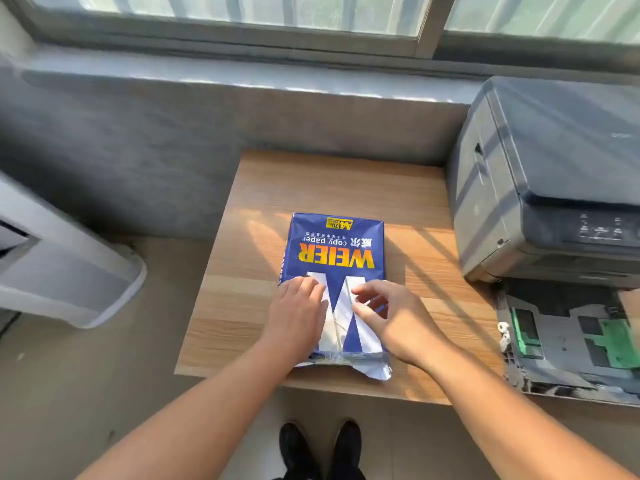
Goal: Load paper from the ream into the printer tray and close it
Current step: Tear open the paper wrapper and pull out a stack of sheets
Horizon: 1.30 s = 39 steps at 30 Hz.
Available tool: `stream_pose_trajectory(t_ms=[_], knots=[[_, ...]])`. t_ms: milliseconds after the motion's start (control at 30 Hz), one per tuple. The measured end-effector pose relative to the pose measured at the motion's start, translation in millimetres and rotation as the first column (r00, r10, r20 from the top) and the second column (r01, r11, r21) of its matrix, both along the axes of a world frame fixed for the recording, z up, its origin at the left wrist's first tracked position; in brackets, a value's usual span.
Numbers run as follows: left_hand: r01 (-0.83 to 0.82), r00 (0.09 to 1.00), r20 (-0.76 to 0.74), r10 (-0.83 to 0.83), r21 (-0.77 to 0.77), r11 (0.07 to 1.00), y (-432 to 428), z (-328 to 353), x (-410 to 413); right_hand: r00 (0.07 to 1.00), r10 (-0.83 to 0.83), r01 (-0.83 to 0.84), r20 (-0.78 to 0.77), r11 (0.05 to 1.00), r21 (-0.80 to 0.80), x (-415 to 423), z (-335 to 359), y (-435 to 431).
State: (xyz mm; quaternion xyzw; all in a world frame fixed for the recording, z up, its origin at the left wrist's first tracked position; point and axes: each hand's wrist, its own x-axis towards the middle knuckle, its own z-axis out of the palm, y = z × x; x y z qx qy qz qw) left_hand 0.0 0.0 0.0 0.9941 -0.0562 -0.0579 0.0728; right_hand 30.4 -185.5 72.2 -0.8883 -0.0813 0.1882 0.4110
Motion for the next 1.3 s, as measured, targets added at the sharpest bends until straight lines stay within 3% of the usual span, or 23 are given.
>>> stream_pose_trajectory(t_ms=[133, 267, 467, 567, 800, 1033, 1300], knots=[[0.016, 0.998, -0.058, -0.016, -0.003, 1.0, 1.3, -39.2, -15.3, 0.994, 0.02, -0.043, -0.106, 0.974, -0.222, -24.0, -79.7, 10.2], [0.023, 0.998, -0.057, -0.025, -0.038, 0.999, 4.4, -58.4, -30.3, 0.993, 0.099, -0.114, -0.065, 0.945, -0.305, -35.4, -114.1, 14.0], [0.017, 0.991, -0.134, -0.025, -0.06, 0.998, 5.7, -66.1, -37.9, 0.993, -0.091, 0.105, 0.073, 0.969, -0.226, -46.4, -137.6, 22.6], [0.01, 0.993, -0.12, -0.02, -0.083, 0.997, 7.5, -69.2, -37.8, 0.98, -0.183, 0.194, 0.079, 0.966, -0.168, -45.7, -142.6, 25.8], [0.013, 0.993, -0.115, -0.023, -0.081, 0.997, 8.3, -72.7, -39.6, 0.955, -0.282, 0.294, 0.087, 0.936, -0.195, -42.7, -148.3, 34.5], [0.162, 0.976, -0.142, -0.166, -0.044, 0.986, 16.8, -77.4, -31.7, 0.976, -0.118, 0.173, 0.181, 0.93, -0.325, -38.5, -160.2, 31.4], [0.179, 0.964, -0.194, -0.184, -0.042, 0.983, 18.3, -77.8, -24.9, 0.939, 0.097, 0.043, 0.331, 0.92, -0.39, -42.8, -165.4, 21.9]])
